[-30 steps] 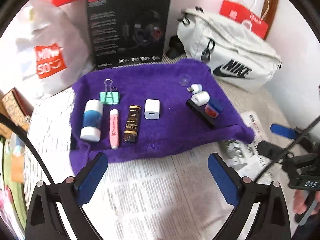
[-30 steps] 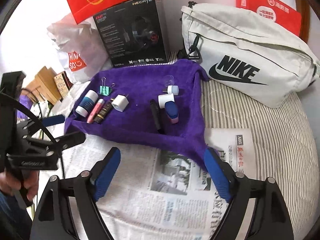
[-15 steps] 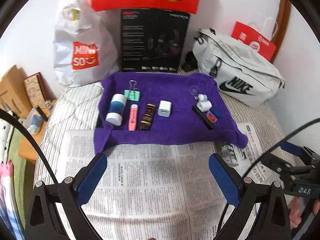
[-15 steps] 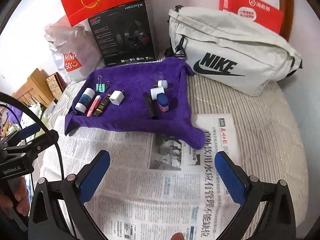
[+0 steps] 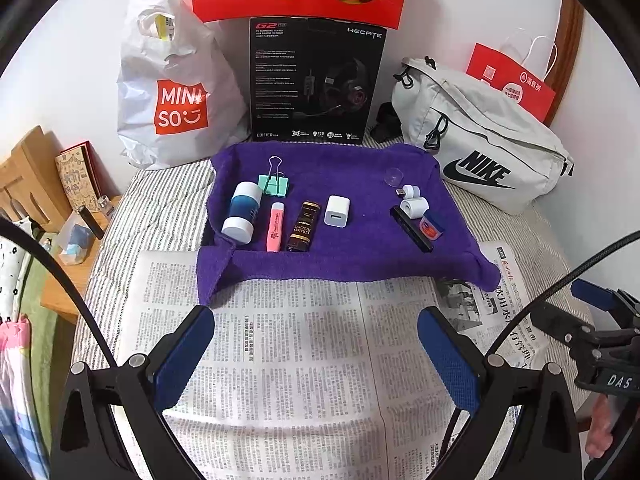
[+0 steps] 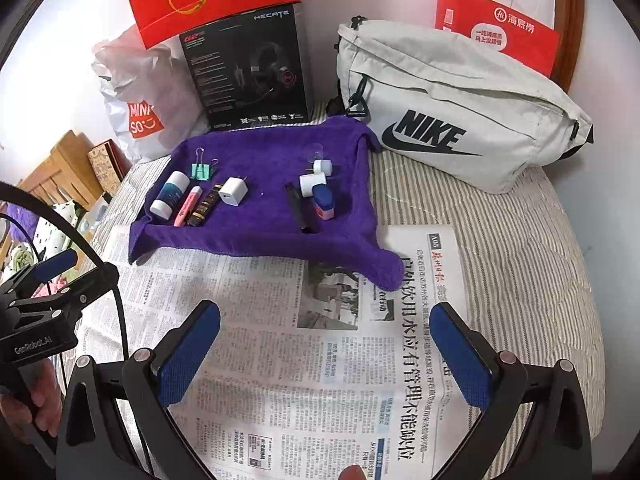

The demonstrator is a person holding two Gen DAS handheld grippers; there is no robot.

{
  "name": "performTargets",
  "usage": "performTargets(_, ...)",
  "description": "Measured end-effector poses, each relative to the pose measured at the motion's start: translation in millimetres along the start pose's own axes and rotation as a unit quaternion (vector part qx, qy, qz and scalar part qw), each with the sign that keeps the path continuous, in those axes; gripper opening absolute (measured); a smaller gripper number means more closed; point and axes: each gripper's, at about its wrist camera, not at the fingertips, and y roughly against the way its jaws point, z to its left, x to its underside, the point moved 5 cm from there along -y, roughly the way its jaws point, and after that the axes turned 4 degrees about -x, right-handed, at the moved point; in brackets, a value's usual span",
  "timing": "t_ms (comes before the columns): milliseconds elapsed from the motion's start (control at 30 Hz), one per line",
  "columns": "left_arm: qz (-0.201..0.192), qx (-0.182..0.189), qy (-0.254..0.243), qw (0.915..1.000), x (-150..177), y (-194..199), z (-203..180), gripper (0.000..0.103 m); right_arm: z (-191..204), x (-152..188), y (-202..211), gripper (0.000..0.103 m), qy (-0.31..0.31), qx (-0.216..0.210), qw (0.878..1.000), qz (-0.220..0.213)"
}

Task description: Organize rigid objects

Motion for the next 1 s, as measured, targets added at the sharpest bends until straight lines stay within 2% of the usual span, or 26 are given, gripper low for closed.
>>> performTargets(1000, 0.010, -0.003, -0.013, 0.9999, 2.2, -1.5, -0.6, 0.103, -3.9, 6.4, -0.2, 0.103, 0.000, 0.011, 1.000, 0.009)
